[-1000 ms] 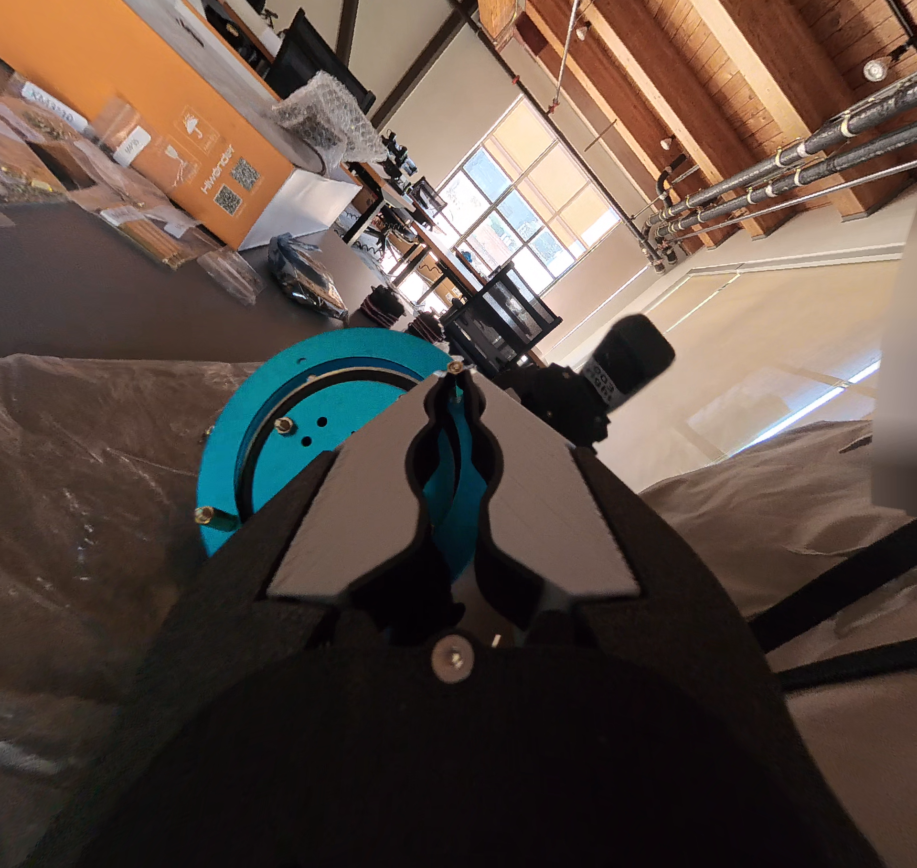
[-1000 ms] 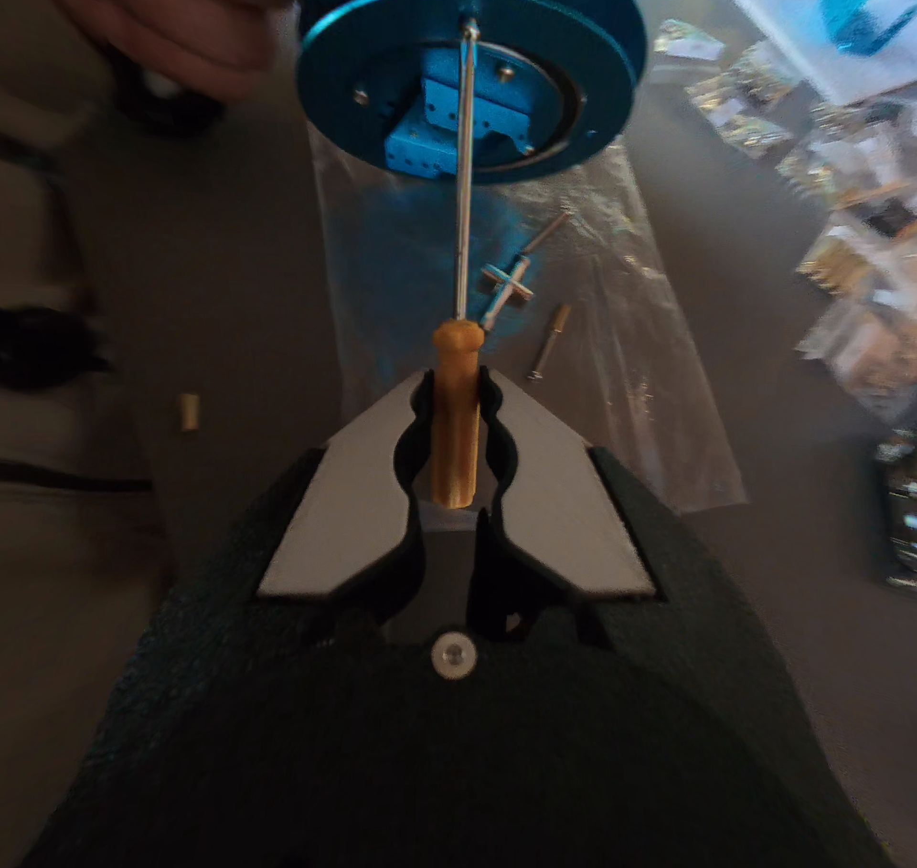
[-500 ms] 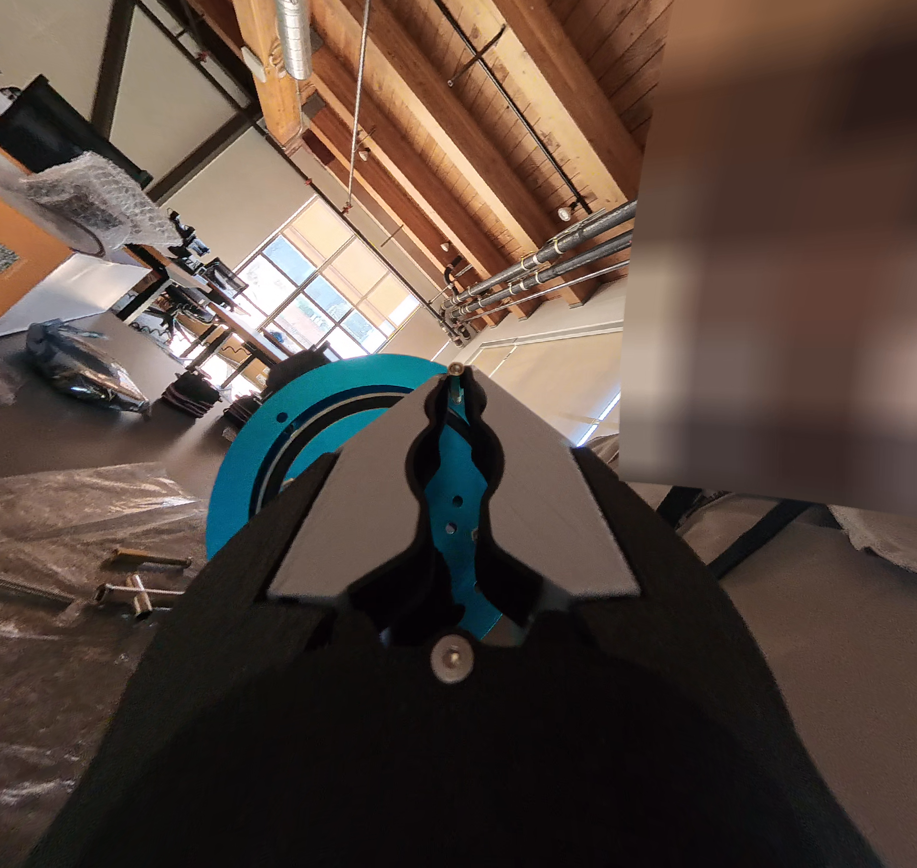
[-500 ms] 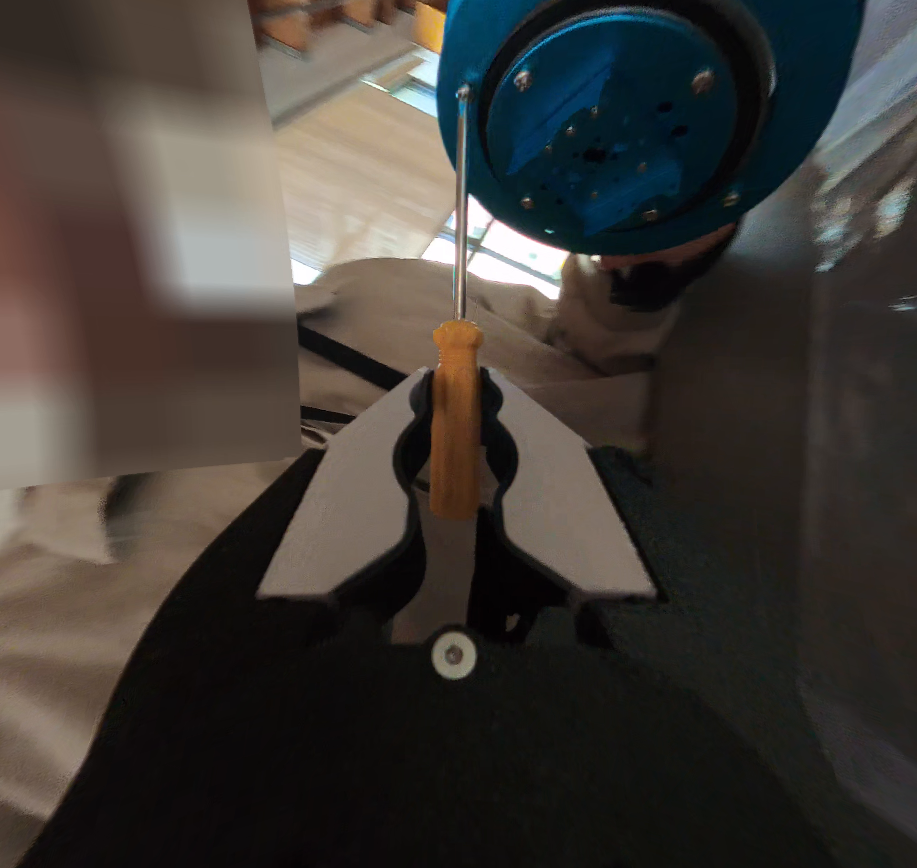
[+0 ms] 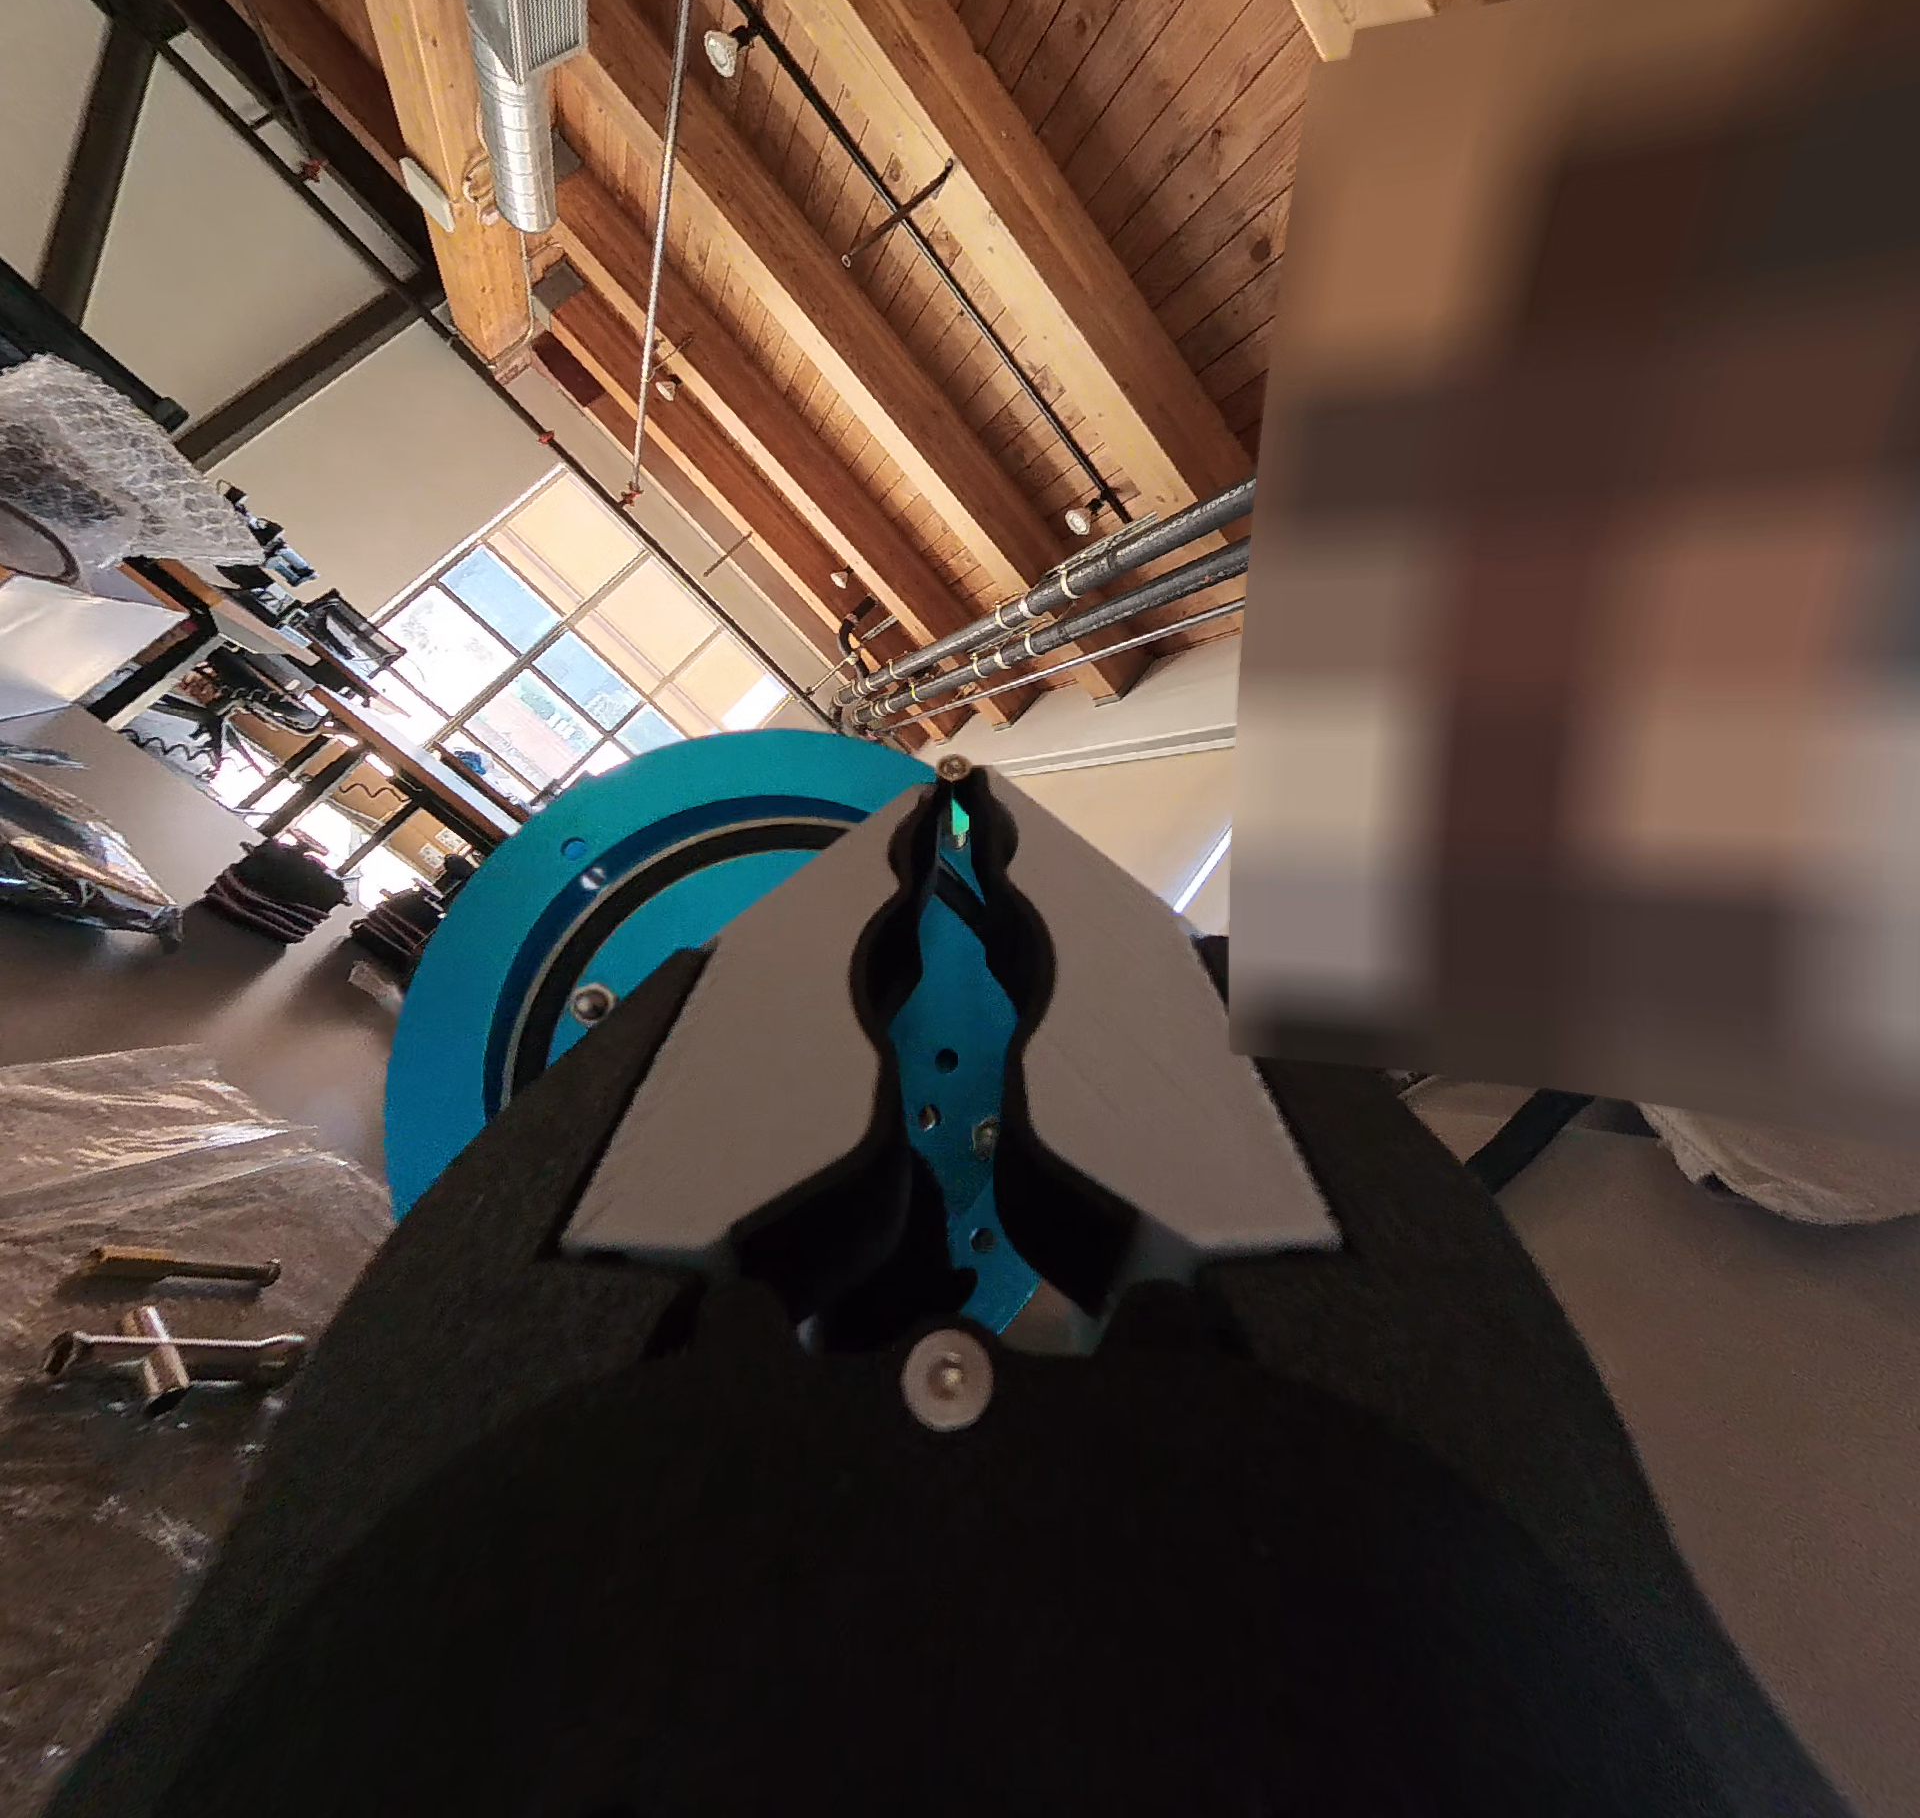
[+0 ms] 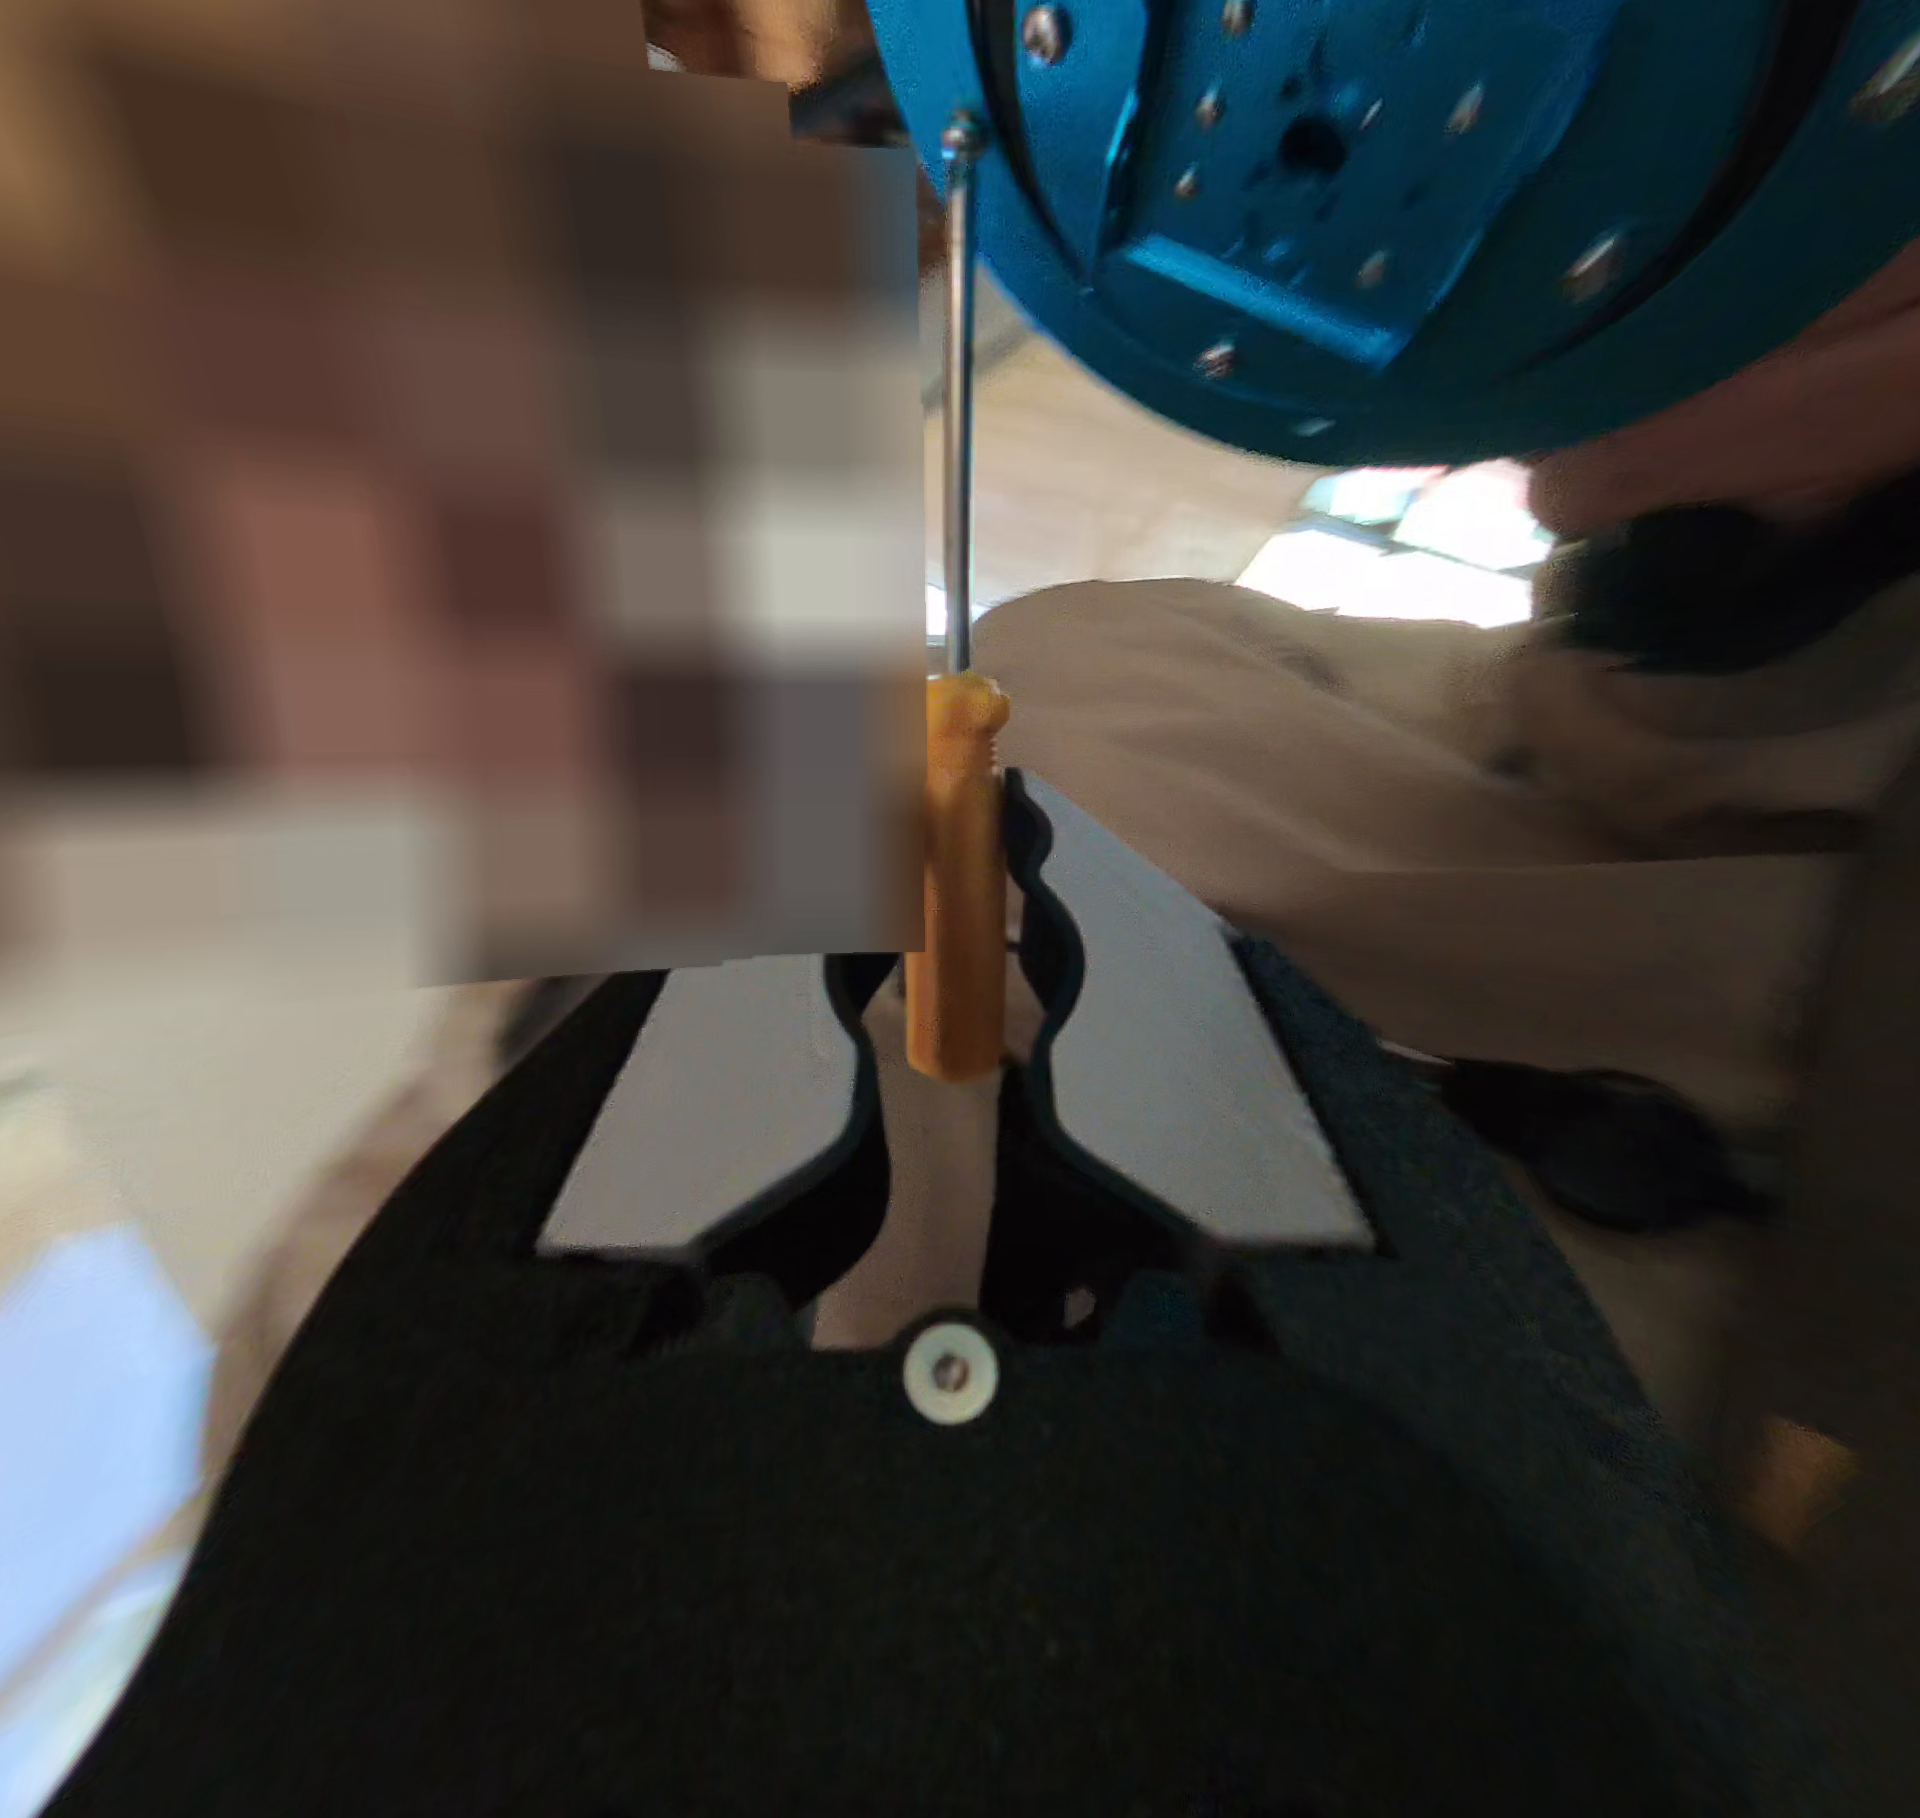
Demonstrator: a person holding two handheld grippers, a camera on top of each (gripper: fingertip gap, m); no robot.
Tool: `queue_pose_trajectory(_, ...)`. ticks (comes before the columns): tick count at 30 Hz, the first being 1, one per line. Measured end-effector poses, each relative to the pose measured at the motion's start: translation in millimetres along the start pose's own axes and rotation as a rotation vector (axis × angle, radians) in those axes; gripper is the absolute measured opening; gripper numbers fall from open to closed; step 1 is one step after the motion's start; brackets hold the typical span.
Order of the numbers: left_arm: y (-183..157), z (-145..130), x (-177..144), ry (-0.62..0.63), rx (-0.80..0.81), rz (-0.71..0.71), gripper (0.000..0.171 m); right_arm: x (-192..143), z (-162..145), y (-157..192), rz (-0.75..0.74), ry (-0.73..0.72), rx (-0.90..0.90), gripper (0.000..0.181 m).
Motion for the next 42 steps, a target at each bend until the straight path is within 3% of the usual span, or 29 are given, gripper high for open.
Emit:
queue_pose_trajectory(1, 1, 0, -1, -0.006, 0.010, 0.019, 0.003, -4, 3, -1, -0.138, 0.023, -0.110, 0.016)
queue_pose_trajectory(5, 6, -1, -1, 0.051, 0.089, 0.176, 0.003, -12, 13, 9, -0.582, 0.109, -0.474, 0.015)
queue_pose_trajectory(9, 16, -1, -2, 0.068, 0.105, 0.278, 0.003, -14, 20, 11, -1.089, 0.286, -0.771, 0.016)
queue_pose_trajectory(11, 20, -3, -2, 0.077, 0.108, 0.306, 0.002, -13, 22, 9, -1.234, 0.349, -0.844, 0.015)
queue_pose_trajectory(15, 23, -10, 1, 0.121, 0.134, 0.336, 0.002, 0, 29, 9, -1.241, 0.349, -0.944, 0.002)
queue_pose_trajectory(21, 27, -13, 0, 0.143, 0.134, 0.359, 0.002, 0, 41, 17, -1.263, 0.412, -0.877, 0.002)
queue_pose_trajectory(26, 27, -11, -3, 0.175, 0.265, 0.468, 0.002, -9, 44, 27, -1.268, 0.413, -0.840, 0.002)
queue_pose_trajectory(31, 22, -6, -8, 0.218, 0.396, 0.558, 0.003, -15, 40, 73, -1.255, 0.292, -0.904, 0.002)
queue_pose_trajectory(33, 22, -8, -9, 0.248, 0.483, 0.615, 0.003, -20, 34, 102, -1.333, 0.255, -0.942, 0.002)
queue_pose_trajectory(36, 22, -12, -8, 0.295, 0.610, 0.695, 0.002, -33, 20, 124, -1.505, 0.303, -0.844, 0.002)
queue_pose_trajectory(38, 22, -15, -7, 0.317, 0.649, 0.719, 0.002, -41, 12, 125, -1.619, 0.358, -0.799, 0.003)
queue_pose_trajectory(42, 22, -20, -5, 0.305, 0.621, 0.703, 0.002, -60, 4, 102, -1.702, 0.498, -0.607, 0.002)
Point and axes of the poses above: each gripper's, where its closed fingertips meet, x out along the fingers, z out of its top, y = z × x across the jaws, the point moved 9 cm from there along -x, back along the fingers, and after that the axes turned 14 degrees about z, right-handed, at the moved point
